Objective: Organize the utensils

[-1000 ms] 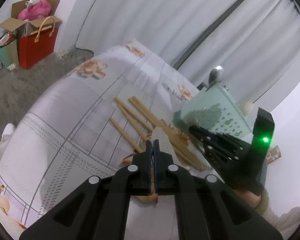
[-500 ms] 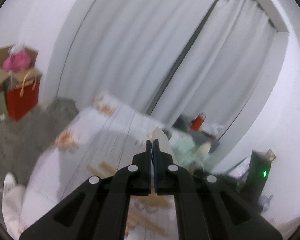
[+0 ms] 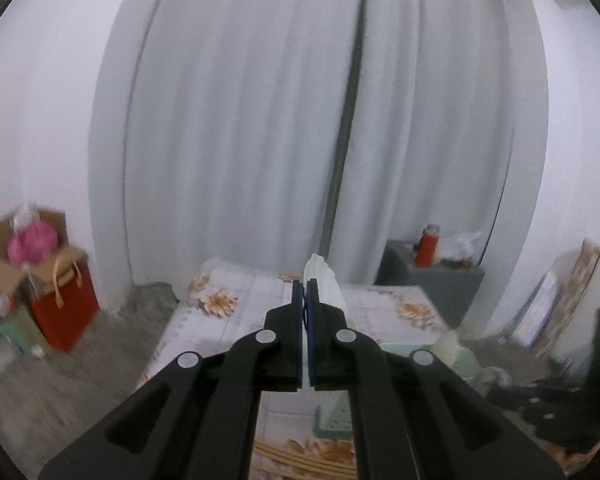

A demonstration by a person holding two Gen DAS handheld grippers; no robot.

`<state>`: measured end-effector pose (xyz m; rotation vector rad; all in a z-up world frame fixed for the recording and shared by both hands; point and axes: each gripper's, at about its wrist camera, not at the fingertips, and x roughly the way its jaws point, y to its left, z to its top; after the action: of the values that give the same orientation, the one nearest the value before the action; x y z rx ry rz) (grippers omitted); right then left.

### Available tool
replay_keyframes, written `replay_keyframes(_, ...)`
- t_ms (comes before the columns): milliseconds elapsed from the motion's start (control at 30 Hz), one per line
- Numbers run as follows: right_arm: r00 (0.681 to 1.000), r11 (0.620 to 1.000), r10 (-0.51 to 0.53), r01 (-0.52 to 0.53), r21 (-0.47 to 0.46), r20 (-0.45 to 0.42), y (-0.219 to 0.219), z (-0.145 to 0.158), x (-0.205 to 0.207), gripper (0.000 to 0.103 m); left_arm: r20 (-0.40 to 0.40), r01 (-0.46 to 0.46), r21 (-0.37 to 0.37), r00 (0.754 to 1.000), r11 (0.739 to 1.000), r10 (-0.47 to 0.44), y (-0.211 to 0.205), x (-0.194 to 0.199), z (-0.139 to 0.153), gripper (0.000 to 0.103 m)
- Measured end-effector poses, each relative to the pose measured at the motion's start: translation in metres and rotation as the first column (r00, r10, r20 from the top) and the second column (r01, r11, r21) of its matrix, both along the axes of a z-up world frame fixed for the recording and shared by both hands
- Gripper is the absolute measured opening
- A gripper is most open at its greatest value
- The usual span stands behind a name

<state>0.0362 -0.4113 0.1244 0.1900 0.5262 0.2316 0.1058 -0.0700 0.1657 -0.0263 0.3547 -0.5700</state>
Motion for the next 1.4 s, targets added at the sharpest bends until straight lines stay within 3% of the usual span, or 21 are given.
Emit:
replay_keyframes(200,1.0,0.999,-0.009,0.008,0.031,0.012,-0.006,0.004,-0.004,0.001,0.031,0.006,0.174,0.999,0.985,-0.012,-0.042,0.016,-0.02,0.001)
replay_keyframes(300,0.999,0.996,-0.002,-0.001,0.087,0.035,-0.017,0.011,-0.01,0.001,-0.002,0.038,0.203,0.999,0.979,-0.038,-0.054,0.024,-0.031,0.002)
replay_keyframes(400,0.998,0.986,0.009,-0.019,0.164,0.06,-0.03,0.016,-0.011,0.001,-0.034,0.076,0.159,0.997,0.984,-0.072,-0.055,0.03,-0.039,0.006)
replay_keyframes(467,0.997,0.976,0.017,-0.034,0.216,0.08,-0.039,0.022,-0.012,0.001,-0.067,0.089,0.095,0.994,0.992,-0.083,-0.049,0.032,-0.042,0.03)
replay_keyframes(500,0.996,0.971,0.019,-0.04,0.235,0.089,-0.042,0.025,-0.013,0.001,-0.077,0.086,0.051,0.994,0.995,-0.082,-0.042,0.033,-0.042,0.035)
replay_keyframes(767,0.984,0.921,0.019,-0.087,0.379,0.179,-0.071,0.047,-0.008,0.001,-0.109,0.056,-0.097,0.992,0.994,-0.067,-0.002,0.024,-0.042,0.05)
replay_keyframes(1033,0.962,0.898,-0.051,-0.072,0.434,0.266,-0.092,0.056,0.028,0.001,-0.124,0.026,-0.129,0.991,0.991,-0.043,0.043,-0.018,-0.061,0.064)
replay_keyframes(1400,0.963,0.874,-0.114,-0.02,0.486,0.245,-0.1,0.02,0.072,0.002,-0.211,-0.019,-0.082,0.978,0.996,0.001,0.081,-0.062,-0.108,0.066)
